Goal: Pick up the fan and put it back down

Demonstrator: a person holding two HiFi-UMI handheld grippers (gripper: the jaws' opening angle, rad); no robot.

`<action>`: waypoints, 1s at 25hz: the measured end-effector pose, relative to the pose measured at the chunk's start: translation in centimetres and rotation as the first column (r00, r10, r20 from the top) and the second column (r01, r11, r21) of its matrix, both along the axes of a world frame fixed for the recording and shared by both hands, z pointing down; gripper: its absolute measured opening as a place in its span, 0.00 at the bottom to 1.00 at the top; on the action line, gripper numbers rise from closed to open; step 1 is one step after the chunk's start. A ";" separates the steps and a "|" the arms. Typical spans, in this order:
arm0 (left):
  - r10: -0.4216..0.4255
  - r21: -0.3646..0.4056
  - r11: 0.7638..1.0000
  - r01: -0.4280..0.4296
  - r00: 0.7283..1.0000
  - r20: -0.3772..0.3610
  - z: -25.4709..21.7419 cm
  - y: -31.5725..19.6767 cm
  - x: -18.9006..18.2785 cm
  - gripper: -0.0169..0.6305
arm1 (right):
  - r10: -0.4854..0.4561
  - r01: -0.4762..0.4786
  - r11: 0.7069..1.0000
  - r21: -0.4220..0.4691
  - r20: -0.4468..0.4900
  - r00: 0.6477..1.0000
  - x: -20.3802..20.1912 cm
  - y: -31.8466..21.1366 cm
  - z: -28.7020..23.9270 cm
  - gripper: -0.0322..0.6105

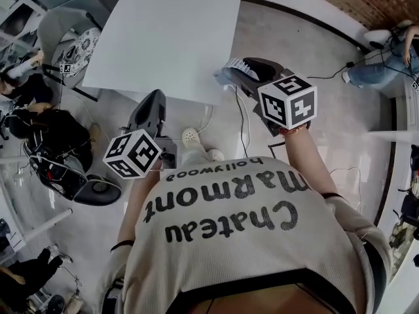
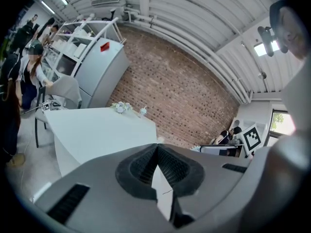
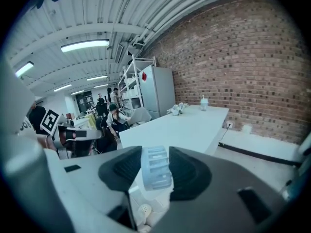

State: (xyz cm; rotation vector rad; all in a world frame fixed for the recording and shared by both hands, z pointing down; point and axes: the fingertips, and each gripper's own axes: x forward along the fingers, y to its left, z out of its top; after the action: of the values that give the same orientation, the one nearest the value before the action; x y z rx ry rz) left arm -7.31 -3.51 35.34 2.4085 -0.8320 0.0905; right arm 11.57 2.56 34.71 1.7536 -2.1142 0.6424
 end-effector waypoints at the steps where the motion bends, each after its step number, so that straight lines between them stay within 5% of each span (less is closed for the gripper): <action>1: 0.004 0.007 1.000 -0.004 1.000 0.006 0.0 -0.1 0.1 0.03 | 0.007 -0.007 1.000 0.005 0.001 1.000 0.3 -0.1 0.0 0.33; 25: 0.091 0.063 0.994 -0.091 0.996 -0.007 -0.5 -17.1 3.4 0.03 | 0.125 -0.123 0.991 0.045 -0.039 0.991 4.9 -15.1 -0.6 0.33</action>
State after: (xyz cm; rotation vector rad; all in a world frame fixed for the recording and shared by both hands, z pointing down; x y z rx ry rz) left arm -3.91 -20.64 34.80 2.5035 -0.7304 0.0887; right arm 16.42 -12.58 34.13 1.9168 -2.0180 0.5912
